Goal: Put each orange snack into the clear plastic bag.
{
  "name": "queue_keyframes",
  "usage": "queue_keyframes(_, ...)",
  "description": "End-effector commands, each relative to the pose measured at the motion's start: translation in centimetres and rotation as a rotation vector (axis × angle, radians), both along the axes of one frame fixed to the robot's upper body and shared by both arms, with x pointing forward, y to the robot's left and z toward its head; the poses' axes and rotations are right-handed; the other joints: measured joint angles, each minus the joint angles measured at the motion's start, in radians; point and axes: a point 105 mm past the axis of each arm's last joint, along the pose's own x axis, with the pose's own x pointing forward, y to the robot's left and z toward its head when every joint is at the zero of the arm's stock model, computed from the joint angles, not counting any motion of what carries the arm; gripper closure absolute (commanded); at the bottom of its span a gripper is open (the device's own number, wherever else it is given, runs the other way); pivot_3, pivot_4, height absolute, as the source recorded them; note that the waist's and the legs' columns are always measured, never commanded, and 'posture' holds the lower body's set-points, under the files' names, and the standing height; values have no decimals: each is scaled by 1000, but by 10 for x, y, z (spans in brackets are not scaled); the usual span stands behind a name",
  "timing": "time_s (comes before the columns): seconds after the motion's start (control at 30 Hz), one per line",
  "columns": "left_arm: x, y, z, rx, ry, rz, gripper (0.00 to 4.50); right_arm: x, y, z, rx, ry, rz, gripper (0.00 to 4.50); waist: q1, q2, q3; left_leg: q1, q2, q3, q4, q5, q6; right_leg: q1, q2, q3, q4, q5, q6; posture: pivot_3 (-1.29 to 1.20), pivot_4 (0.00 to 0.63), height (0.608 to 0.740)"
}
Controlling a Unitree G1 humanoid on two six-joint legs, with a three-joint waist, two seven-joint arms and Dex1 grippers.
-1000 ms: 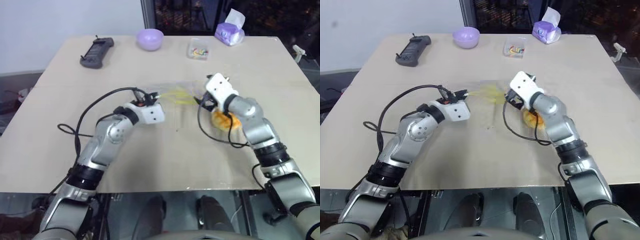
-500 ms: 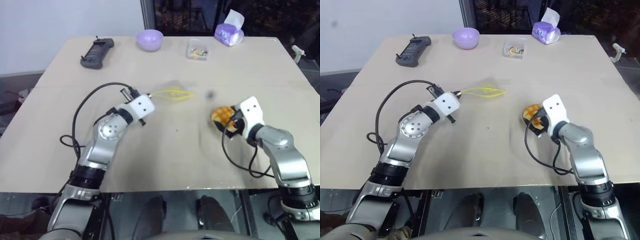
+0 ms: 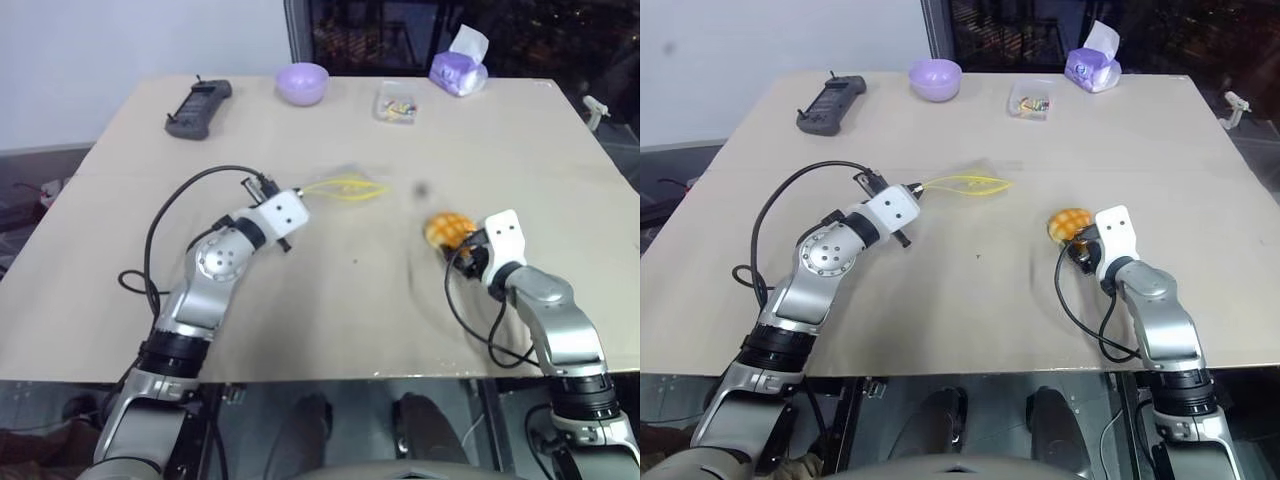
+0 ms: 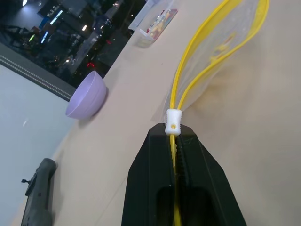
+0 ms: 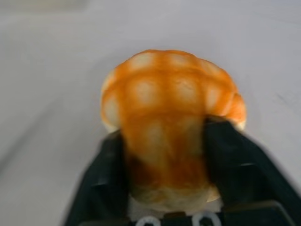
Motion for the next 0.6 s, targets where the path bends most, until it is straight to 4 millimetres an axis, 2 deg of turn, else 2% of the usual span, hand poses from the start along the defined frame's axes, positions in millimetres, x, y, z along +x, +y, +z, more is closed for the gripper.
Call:
queue_keyframes(0.03, -2, -1, 15, -18, -53, -5, 4500, 1, 12, 27, 38, -83, 68, 3769, 0, 0, 0, 0, 0, 0, 0, 0, 0, 0, 0, 0, 0, 0, 0, 0, 150, 718)
queue_keyframes(0.13, -3, -5, 16, -10, -63, -13, 4500, -2, 40, 55, 83, -147, 185, 3769, -6, 1, 1, -2, 0, 0, 0, 0, 0, -2, 0, 0, 0, 0, 0, 0, 150, 718)
queue_keyframes(0.27, -5, -12, 15, 14, -81, -39, 4500, -1, 74, 71, 102, -171, 295, 3769, -6, 1, 1, -4, 1, 0, 0, 0, 0, -5, 0, 0, 0, 0, 0, 0, 150, 718)
queue_keyframes(0.43, -5, -18, 16, 21, -98, -55, 4500, 4, 102, 71, 143, -128, 379, 3769, 4, 1, 1, -7, -1, -4, 0, 0, 0, -5, -1, -4, -2, 0, 0, 0, 150, 718)
queue_keyframes(0.6, -6, -22, 20, 12, -114, -62, 4500, 5, 114, 66, 169, -88, 419, 3769, 2, 1, 1, -7, -3, -4, 0, 0, 0, -6, -1, -4, -1, 0, 0, 0, 150, 718)
